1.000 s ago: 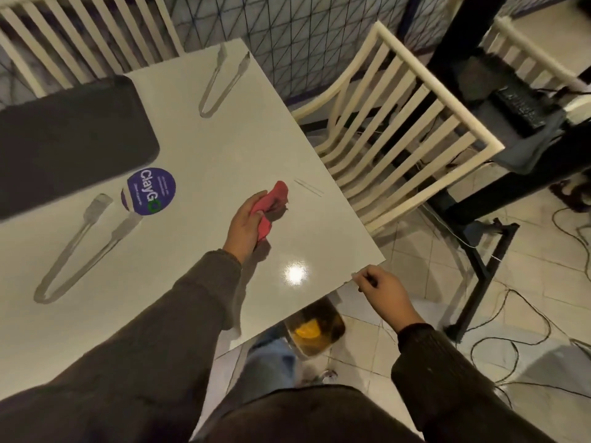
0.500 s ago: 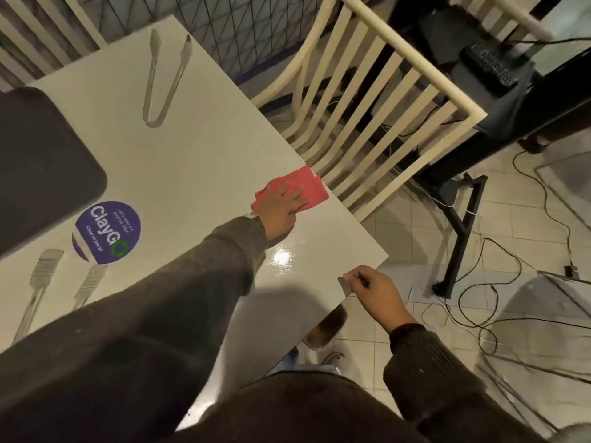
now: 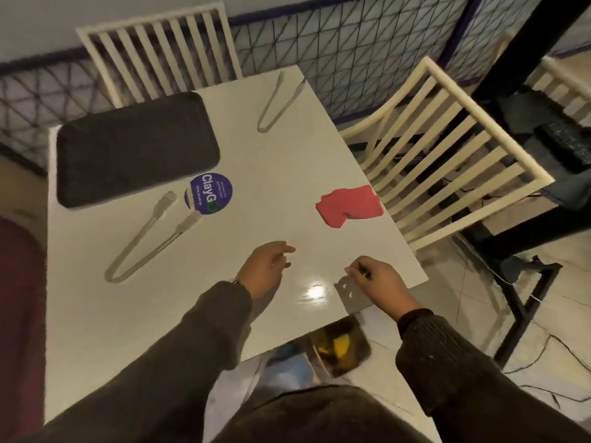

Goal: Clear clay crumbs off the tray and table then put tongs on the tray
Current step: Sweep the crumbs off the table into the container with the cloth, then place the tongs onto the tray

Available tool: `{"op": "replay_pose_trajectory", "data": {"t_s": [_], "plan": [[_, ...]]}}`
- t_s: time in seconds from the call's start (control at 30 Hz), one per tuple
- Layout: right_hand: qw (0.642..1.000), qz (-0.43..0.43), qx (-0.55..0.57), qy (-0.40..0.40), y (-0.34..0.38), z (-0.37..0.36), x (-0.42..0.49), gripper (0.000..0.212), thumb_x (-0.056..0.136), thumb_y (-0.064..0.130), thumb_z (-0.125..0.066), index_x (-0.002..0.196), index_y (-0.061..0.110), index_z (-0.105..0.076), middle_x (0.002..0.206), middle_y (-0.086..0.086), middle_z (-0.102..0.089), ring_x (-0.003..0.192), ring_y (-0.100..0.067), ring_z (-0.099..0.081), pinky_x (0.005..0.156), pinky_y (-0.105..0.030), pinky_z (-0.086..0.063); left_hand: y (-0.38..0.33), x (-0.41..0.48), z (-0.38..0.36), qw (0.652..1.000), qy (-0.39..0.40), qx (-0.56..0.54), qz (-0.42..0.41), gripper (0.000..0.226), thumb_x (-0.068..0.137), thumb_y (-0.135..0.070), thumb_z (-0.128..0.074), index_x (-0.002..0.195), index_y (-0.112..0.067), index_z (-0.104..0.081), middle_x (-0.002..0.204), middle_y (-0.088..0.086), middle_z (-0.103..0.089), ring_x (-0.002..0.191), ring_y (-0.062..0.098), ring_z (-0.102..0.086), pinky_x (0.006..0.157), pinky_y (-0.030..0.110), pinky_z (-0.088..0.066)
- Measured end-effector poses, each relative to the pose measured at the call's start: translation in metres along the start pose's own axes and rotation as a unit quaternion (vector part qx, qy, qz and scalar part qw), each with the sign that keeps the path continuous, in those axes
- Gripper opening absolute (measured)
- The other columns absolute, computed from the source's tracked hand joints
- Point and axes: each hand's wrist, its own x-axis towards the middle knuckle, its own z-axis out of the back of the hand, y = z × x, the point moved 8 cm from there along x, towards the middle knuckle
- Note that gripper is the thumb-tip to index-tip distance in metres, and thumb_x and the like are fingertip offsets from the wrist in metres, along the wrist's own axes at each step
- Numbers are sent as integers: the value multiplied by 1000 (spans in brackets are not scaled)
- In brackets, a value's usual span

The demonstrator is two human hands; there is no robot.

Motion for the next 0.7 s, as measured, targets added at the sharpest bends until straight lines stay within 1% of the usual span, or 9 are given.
{"op": "replay_pose_trajectory", "data": {"t_s": [0.13,0.2,0.23,0.33,0.4,0.5,0.57,0.63,0.7], "plan": [[996,78,-38,34,40,-19,-21,27,92,37,-55,67,38,-46,69,13,-54,69,-10,-52,61,-24,-36,19,-75,34,994,-89,-65,19,35,99,1,-47,94,-29,-65,131,13,-53,122,38,-55,97,45,-54],[991,114,-62,44,60,-29,-32,24,92,38,-55,69,36,-47,71,11,-56,71,-13,-55,64,-26,-38,21,-109,48,991,-123,-55,19,30,100,-1,-47,96,-23,-67,129,12,-55,119,28,-57,83,17,-57],[988,130,-71,48,71,-34,-37,21,92,38,-55,72,33,-50,71,10,-57,72,-15,-56,66,-27,-39,22,-125,56,988,-143,-45,19,27,100,-3,-47,99,-22,-66,128,11,-56,115,20,-56,75,3,-50],[979,171,-88,61,105,-47,-53,20,92,38,-54,76,26,-54,70,11,-56,70,-14,-55,68,-30,-42,27,-165,81,979,-195,-55,15,39,100,-5,-47,94,-38,-67,127,8,-59,110,12,-54,65,-6,-41],[974,194,-99,68,127,-56,-61,20,92,39,-54,75,27,-54,68,13,-57,69,-11,-55,68,-29,-41,30,-185,98,971,-233,-54,12,59,99,-6,-48,78,-57,-68,124,5,-61,110,15,-56,63,-5,-41],[968,218,-98,76,158,-68,-67,21,91,39,-54,75,27,-55,71,11,-61,72,-10,-57,69,-29,-44,37,-208,119,963,-264,-53,16,53,99,-7,-47,82,-53,-67,124,2,-61,114,18,-56,63,1,-45],[964,230,-102,84,178,-76,-67,20,91,40,-54,77,27,-56,73,9,-63,74,-11,-59,71,-29,-45,44,-215,133,958,-281,-56,22,40,100,-8,-47,90,-41,-66,120,-2,-62,113,19,-57,80,21,-55],[959,241,-115,91,197,-87,-62,19,92,41,-53,78,28,-55,76,9,-64,76,-11,-59,72,-28,-46,55,-220,149,952,-295,-71,35,42,99,-7,-48,89,-43,-68,111,-12,-62,108,17,-58,97,39,-53],[956,245,-126,98,214,-99,-51,19,92,41,-53,77,30,-54,76,10,-64,77,-11,-60,73,-28,-47,64,-222,167,947,-309,-82,43,53,99,-8,-49,81,-53,-71,107,-20,-61,101,12,-58,102,41,-49]]}}
